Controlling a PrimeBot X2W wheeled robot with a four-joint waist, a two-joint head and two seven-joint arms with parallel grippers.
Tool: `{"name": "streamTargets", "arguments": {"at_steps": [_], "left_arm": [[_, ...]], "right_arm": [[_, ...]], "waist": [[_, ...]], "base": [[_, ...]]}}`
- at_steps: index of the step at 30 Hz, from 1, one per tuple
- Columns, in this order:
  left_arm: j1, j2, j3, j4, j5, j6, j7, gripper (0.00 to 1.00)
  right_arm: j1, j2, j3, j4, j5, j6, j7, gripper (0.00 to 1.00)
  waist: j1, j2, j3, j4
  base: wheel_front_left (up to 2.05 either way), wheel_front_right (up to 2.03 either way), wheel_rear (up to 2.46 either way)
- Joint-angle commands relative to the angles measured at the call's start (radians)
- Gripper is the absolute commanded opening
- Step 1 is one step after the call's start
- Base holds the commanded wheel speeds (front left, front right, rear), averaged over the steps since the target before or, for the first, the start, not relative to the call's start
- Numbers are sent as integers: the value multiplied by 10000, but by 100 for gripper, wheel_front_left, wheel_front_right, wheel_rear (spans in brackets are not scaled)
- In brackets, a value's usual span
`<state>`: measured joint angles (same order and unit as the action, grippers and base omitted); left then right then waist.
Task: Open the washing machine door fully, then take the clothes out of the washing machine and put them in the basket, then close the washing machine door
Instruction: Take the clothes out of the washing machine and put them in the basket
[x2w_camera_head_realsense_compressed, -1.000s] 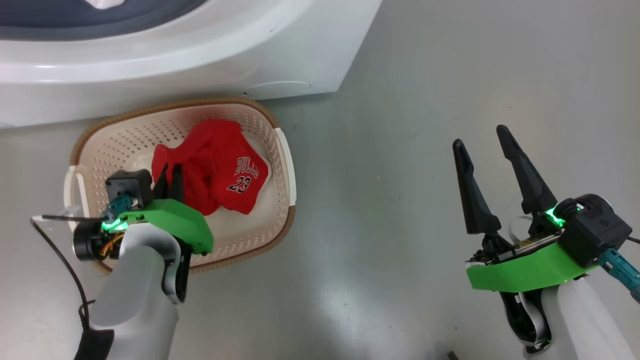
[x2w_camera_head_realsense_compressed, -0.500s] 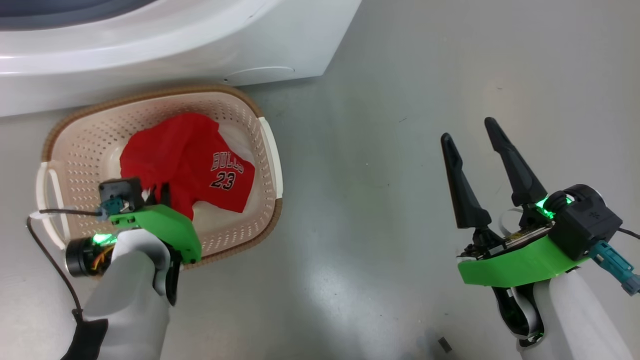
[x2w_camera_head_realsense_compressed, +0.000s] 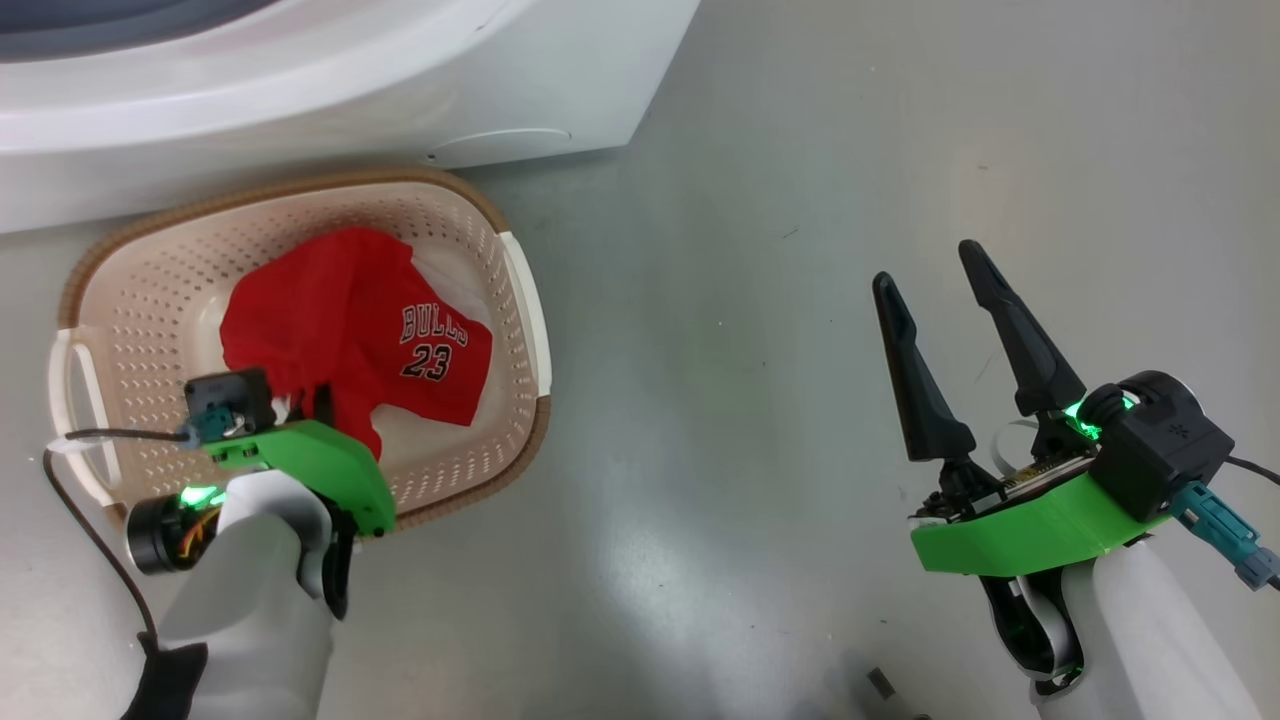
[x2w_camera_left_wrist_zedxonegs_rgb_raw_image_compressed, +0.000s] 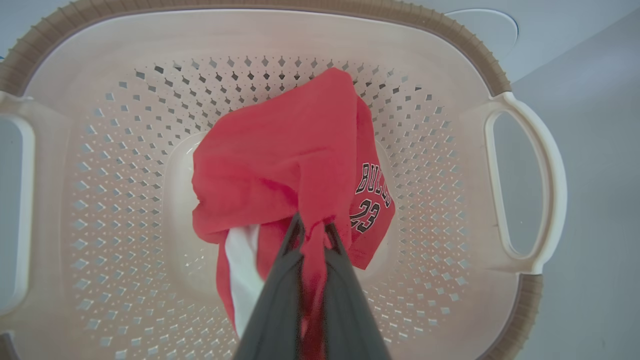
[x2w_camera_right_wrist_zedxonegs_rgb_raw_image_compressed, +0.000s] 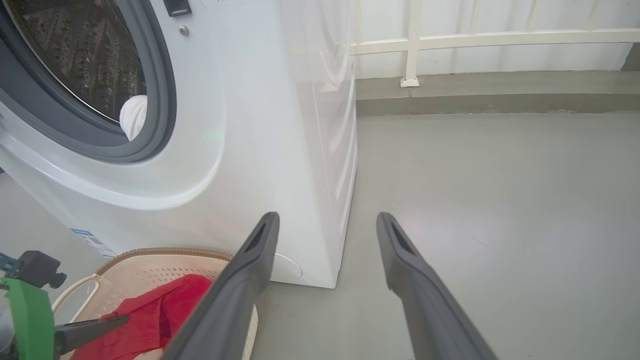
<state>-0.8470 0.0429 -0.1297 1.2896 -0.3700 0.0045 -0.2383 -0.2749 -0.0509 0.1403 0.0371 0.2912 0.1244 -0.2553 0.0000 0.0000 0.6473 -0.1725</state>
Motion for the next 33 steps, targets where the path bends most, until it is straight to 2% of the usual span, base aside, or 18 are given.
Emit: {"name": "streamTargets", "arguments": {"at_steps": [1,8,15,23,33], "left_arm": [[-79,247,157,-47,-15,-63,-89,100],[-249,156,222,-53,-269,-249,-181,100],[-237,109,131,-504,-263,-206,-229,100],[534,85,420,-2390,-269,-375,-233,100],[2009,76,469,-5700,-36,-191,-234,100]], "right_arm": [[17,7,153,-170,87,63,-65,100],[2,7,76,-83,120,63,-65,100],[15,7,13,41,112,63,-65,100],[224,7,-103,137,165,63,-65,100],[567,7,-401,219,129,63,-65,100]], "waist": [[0,0,-55,35],[0,0,-284,214],[0,0,-668,397],[0,0,-1304,572],[0,0,-2151,848]], "base": [[0,0,0],[0,0,0],[0,0,0],[0,0,0],[0,0,0]]}}
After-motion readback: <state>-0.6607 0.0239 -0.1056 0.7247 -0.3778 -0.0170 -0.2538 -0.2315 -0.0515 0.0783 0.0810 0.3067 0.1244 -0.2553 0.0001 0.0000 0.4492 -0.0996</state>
